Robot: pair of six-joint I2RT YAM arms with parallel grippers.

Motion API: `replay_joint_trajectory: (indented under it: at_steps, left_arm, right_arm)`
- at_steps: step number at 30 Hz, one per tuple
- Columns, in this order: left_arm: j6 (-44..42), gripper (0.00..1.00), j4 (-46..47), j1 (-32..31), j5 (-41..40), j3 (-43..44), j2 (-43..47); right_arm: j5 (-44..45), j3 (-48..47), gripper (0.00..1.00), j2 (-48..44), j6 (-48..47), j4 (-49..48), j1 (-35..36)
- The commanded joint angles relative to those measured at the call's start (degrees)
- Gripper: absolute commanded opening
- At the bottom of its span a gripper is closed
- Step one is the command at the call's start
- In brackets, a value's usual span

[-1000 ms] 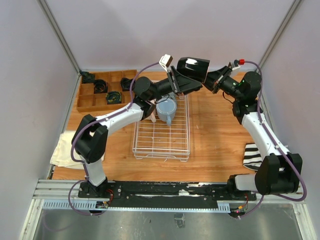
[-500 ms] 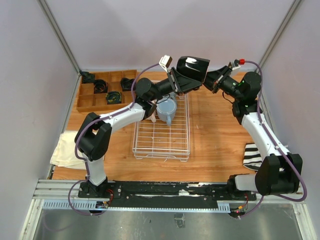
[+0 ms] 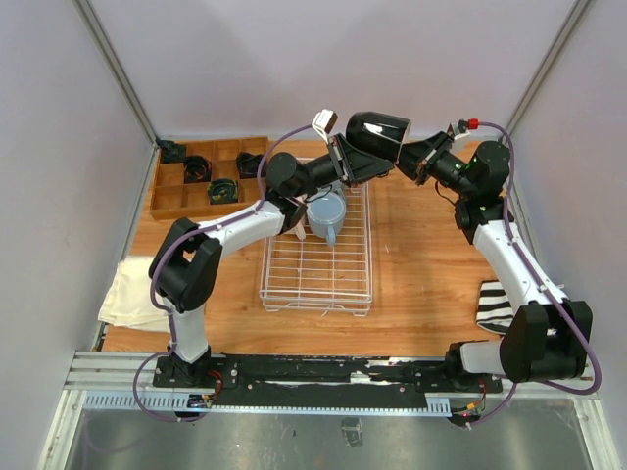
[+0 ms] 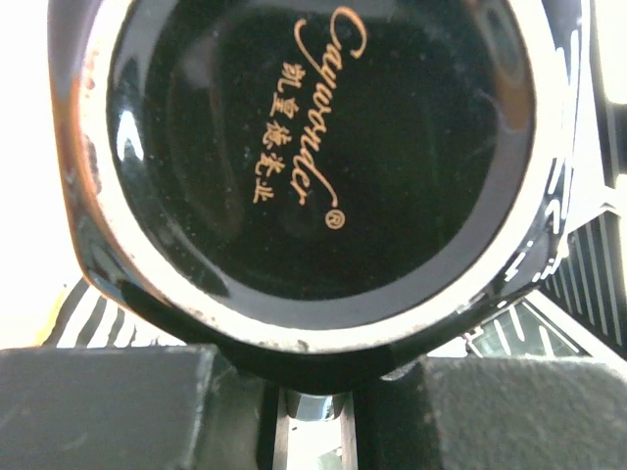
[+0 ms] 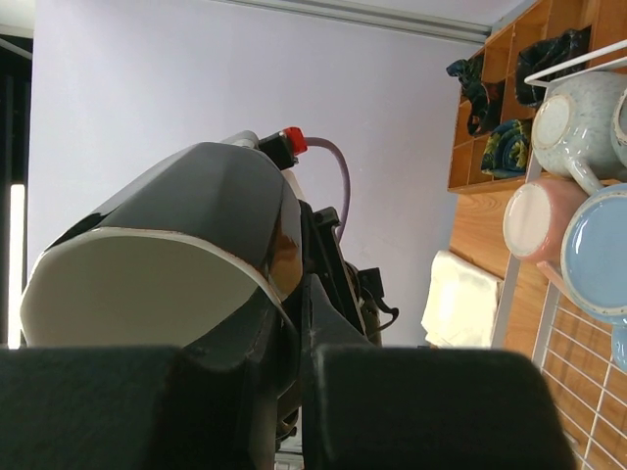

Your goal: Load the cups into the dish rack

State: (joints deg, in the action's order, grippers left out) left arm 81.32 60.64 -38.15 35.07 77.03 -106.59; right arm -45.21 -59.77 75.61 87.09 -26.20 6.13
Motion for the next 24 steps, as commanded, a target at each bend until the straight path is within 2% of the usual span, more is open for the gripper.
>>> replay_joint_trajectory:
  at_steps: [1,3,7,9,13,17,21,24]
  left_arm:
    - [2.1,0.01,8.3,-0.7,-2.0,2.1,3.0]
    - [0.1,0.01,6.4,-0.7,-2.1,1.4,4.2]
    - [-5.6,0.01,-0.2,-0.7,-2.5,-0.3,7.7]
    - [-8.4,0.01,-3.5,-0.7,-3.3,-1.8,9.7]
    - [-13.3,0.01,-10.5,-0.6,-6.1,-6.1,14.4]
    - [-19.9,0.01,-20.7,-0.7,-9.8,-9.4,19.9]
    - [-28.1,0.0,-37.1,-1.6,-17.0,-10.7,26.5]
    - [-30.4,0.01,-50.6,-2.4,-27.6,-12.4,31.8]
  right_arm:
    - [-2.3,0.6,0.01,-0.1,-6.6,2.3,1.0]
    - [-2.1,0.7,0.11,-0.2,-7.0,2.8,1.0]
    - [-1.6,1.4,0.46,-0.4,-7.3,3.0,0.9]
    - [-1.1,2.1,0.53,-0.7,-7.3,3.1,0.6]
    - [-0.9,3.8,0.62,-1.6,-8.0,3.5,-0.9]
    - [-1.1,6.0,0.66,-3.2,-10.1,5.3,-2.9]
    - [-1.9,6.2,0.69,-4.5,-16.4,11.4,-5.4]
    - [-2.8,4.1,0.74,-4.8,-24.8,19.7,-6.9]
